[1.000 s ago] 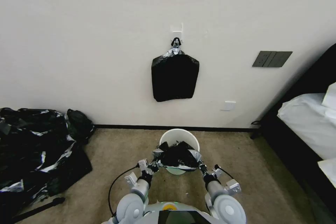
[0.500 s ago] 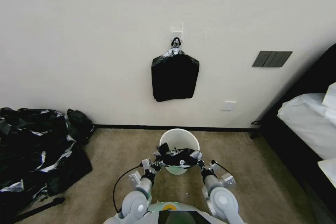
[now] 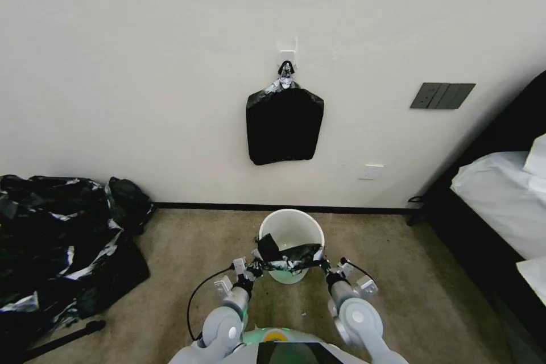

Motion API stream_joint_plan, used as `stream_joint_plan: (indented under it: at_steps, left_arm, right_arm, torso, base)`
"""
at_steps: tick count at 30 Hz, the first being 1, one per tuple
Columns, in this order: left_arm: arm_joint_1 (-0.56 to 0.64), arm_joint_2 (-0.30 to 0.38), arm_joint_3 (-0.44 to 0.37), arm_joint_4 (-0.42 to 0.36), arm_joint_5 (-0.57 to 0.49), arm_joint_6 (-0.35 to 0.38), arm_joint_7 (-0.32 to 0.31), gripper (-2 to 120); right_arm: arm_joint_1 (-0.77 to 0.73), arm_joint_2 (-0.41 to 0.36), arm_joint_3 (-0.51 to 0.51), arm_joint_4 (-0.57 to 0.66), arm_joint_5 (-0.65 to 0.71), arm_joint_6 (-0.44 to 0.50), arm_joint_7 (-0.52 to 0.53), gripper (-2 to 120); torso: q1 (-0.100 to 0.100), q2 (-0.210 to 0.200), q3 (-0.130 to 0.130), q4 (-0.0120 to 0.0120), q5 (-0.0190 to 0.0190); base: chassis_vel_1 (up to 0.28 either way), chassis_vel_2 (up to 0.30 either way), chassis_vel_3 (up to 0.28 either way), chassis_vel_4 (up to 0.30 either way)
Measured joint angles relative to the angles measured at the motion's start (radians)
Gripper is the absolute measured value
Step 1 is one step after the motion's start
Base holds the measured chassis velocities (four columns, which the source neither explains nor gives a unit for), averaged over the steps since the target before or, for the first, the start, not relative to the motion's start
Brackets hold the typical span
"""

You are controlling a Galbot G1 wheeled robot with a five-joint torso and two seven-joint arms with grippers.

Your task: Place a trash bag onto the trash bin.

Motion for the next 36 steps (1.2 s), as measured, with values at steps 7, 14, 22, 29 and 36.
stream_joint_plan:
  at_steps: [7,14,22,29,36]
  left_arm:
    - [-0.031,-0.017,0.004,0.028,0.007,0.000,0.006,0]
    - [0.009,-0.009,0.004,-0.007,0.023,0.000,0.009,0]
    - [0.045,0.005,0.002,-0.057,0.086,0.002,0.000,15]
    - [0.114,0.036,-0.025,-0.101,0.157,-0.011,0.005,41]
    - [0.176,0.060,-0.053,-0.134,0.236,-0.040,0.048,65]
  right_arm:
    - [0.023,0.019,-0.004,-0.009,-0.021,-0.015,0.009,0]
    - [0.008,0.003,-0.001,0.026,-0.044,-0.046,0.026,0]
    - [-0.034,-0.009,0.002,0.056,-0.109,-0.054,0.027,25]
    - [-0.096,-0.028,0.016,0.114,-0.156,-0.051,0.027,52]
    - [-0.143,-0.032,0.011,0.179,-0.232,-0.045,0.029,76]
  torso:
    - [0.000,0.000,0.000,0.0000,-0.0001]
    - [0.000,0.000,0.000,0.0001,0.0000]
    - [0.000,0.000,0.000,0.0001,0.0000]
    - [0.000,0.000,0.000,0.0000,0.0000]
    - [0.000,0.000,0.000,0.0001,0.0000]
  base:
    - [0.000,0.000,0.000,0.000]
    - [0.000,0.000,0.000,0.000]
    - [0.000,0.000,0.000,0.000]
    - [0.000,0.000,0.000,0.000]
    - [0.000,0.000,0.000,0.000]
